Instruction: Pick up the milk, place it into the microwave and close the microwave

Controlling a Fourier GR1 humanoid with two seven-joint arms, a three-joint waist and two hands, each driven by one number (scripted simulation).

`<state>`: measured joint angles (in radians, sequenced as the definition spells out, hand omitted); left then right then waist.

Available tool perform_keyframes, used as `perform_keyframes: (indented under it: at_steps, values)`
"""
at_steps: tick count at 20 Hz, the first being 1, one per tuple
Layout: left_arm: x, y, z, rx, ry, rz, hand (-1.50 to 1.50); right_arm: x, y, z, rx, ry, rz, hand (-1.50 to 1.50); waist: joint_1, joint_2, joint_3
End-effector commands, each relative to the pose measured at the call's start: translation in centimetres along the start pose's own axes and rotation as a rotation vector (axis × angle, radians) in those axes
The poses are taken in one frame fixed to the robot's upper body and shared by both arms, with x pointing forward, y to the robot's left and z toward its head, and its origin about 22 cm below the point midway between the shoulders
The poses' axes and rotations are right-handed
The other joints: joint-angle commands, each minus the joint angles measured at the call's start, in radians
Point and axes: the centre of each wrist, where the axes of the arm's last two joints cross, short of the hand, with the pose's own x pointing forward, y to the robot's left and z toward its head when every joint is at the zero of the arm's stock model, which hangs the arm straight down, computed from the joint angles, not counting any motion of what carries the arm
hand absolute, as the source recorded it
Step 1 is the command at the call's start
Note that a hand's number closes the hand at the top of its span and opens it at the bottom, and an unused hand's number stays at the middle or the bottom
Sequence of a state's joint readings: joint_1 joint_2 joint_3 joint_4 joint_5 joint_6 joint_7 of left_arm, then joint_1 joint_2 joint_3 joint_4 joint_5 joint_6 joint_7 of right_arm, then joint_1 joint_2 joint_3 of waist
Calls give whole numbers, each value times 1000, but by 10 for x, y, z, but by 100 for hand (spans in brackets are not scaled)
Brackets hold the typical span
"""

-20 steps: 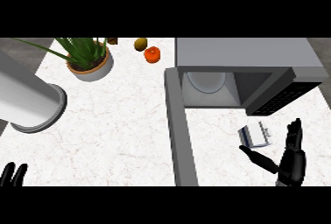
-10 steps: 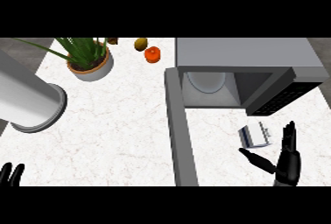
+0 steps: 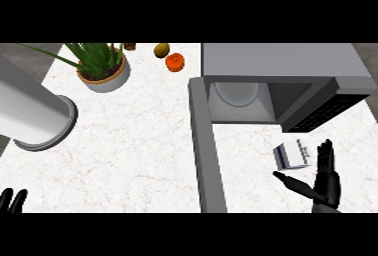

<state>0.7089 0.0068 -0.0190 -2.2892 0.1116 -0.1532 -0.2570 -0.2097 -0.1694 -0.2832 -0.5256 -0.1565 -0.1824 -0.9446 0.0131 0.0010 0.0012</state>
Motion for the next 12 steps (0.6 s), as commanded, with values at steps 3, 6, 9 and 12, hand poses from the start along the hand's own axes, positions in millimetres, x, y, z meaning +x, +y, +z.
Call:
perform_keyframes:
  at_steps: [3, 6, 9, 12]
  values:
    - [-6, -4, -11, -9, 0, 5, -150, -2, 20, -6, -29, -47, -19, -150, -2, 1, 0]
    - [-4, 0, 1, -9, 7, 9, -150, -9, 0, -4, -34, -60, -44, -150, 3, 1, 0]
    - [2, 14, 7, -8, 12, 14, -150, -7, 5, -9, -44, -85, -154, -150, 11, 3, 1]
    - [-6, 18, 2, -3, -11, 9, -150, -2, 29, -12, -18, -77, -223, 150, 4, 2, 0]
